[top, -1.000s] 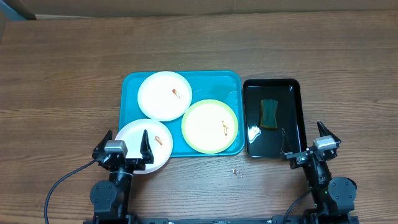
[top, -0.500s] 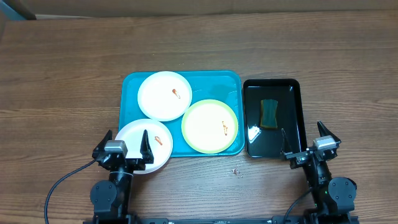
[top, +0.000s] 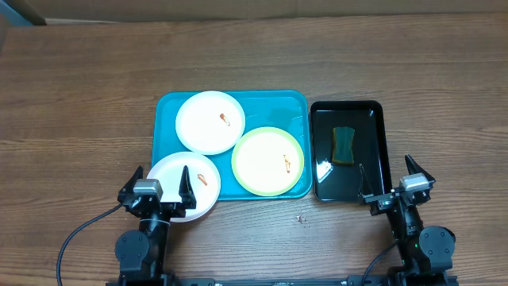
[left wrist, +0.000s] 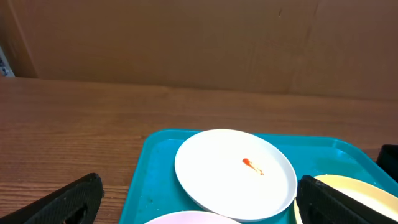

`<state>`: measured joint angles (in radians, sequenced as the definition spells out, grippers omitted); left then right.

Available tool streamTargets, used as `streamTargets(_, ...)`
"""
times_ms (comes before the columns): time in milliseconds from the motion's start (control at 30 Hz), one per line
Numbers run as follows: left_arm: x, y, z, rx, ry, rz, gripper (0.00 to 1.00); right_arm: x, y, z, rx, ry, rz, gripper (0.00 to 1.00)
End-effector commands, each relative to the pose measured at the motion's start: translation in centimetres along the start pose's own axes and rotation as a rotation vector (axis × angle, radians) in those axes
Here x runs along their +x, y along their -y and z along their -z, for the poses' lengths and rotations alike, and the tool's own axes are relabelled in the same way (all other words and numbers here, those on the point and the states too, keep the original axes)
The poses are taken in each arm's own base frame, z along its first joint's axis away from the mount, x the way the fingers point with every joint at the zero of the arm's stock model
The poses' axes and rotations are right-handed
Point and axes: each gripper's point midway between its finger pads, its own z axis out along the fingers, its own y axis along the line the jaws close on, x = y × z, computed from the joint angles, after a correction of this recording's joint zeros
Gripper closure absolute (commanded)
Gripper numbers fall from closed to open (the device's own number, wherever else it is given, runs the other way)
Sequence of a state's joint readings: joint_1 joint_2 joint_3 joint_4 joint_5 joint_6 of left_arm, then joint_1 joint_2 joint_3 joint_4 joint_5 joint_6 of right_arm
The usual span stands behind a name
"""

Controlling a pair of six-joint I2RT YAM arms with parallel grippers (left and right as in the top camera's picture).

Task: Clean dirty plates on tray and stack at the side

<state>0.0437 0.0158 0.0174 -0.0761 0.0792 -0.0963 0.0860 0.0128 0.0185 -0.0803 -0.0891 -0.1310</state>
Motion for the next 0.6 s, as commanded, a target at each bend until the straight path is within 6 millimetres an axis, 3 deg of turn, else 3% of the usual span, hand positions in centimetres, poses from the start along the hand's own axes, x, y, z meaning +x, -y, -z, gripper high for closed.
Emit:
streamTargets(0, 0.2, 0.3, 0.0, 0.018, 0.004, -0.022, 0.0, 0.2, 0.0, 0.0, 0.004, 0.002, 0.001, 0.0)
streamTargets(133, -0.3, 0.4, 0.0, 0.025, 0.025, -0.024, 0.0, -0.9, -0.3, 0.0, -0.015, 0.046, 0.005, 0.0)
streamTargets(233, -4.3, 2.1, 0.7, 0.114, 0.145, 0.021, 0.0, -3.2, -1.0, 0.4, -0.061, 0.101, -0.066, 0.0)
streamTargets(400, -11.8, 3.1, 2.9, 0.14, 0.25, 0.078, 0.0, -10.2, -0.6, 2.1, -0.057, 0.202, -0.082, 0.0)
streamTargets(567, -18.1, 6.2, 3.6, 0.264, 0.111, 0.082, 0.0, -16.3, -0.4, 2.0, -0.068, 0.099, -0.095, 0.0)
